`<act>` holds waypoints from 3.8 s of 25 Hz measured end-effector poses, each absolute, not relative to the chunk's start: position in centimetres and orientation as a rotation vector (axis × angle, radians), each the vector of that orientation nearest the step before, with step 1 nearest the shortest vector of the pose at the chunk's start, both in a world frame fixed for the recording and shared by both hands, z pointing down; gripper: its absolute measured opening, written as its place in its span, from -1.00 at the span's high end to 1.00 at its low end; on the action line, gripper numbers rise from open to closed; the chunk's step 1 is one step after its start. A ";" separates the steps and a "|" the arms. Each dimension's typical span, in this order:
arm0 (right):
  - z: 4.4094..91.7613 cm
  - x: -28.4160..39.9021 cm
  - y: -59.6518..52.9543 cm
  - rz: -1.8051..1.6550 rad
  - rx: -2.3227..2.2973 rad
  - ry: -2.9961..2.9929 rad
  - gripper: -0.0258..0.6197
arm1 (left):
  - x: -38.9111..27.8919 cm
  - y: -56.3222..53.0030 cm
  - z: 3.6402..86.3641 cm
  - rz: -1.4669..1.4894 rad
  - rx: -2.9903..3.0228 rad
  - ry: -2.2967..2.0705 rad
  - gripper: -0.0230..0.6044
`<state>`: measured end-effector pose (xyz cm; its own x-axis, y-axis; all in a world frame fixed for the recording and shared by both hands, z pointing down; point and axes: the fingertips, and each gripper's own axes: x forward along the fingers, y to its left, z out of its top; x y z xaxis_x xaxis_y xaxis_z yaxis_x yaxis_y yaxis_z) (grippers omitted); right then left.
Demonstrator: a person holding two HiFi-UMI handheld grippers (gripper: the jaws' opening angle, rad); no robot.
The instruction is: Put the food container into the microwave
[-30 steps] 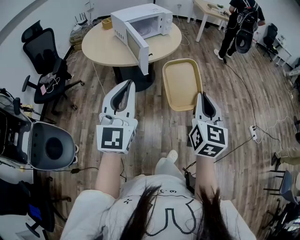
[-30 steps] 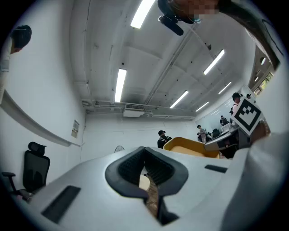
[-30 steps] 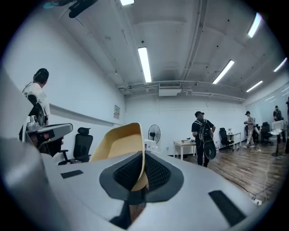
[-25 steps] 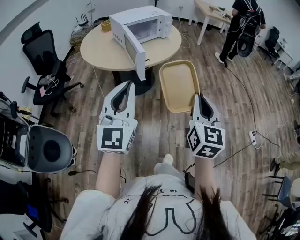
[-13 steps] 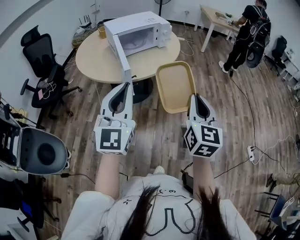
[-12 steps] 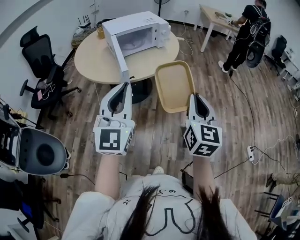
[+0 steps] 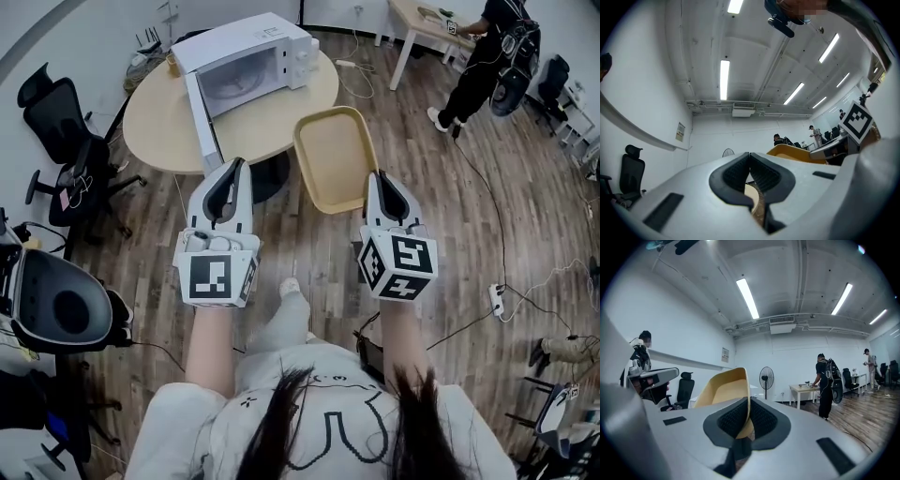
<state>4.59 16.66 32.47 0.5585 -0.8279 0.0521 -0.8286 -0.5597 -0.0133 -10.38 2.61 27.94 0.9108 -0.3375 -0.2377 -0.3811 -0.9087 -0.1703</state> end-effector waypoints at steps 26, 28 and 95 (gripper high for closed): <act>32.9 21.9 -3.9 0.146 2.561 -1.705 0.81 | 4.1 -13.5 26.5 0.342 -2.836 0.861 0.90; 32.8 22.6 -5.5 0.146 2.538 -1.724 0.81 | 4.7 -14.6 26.6 0.344 -2.842 0.883 0.90; 53.9 29.5 -41.2 0.805 1.859 -2.089 0.81 | 12.3 -34.2 36.9 0.033 -2.743 1.532 0.90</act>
<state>29.46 -41.19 53.93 -0.1679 -0.8414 0.5137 -0.9685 0.0435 -0.2453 12.30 -34.23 36.92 0.5242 -0.8514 -0.0184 -0.8514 -0.5244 0.0106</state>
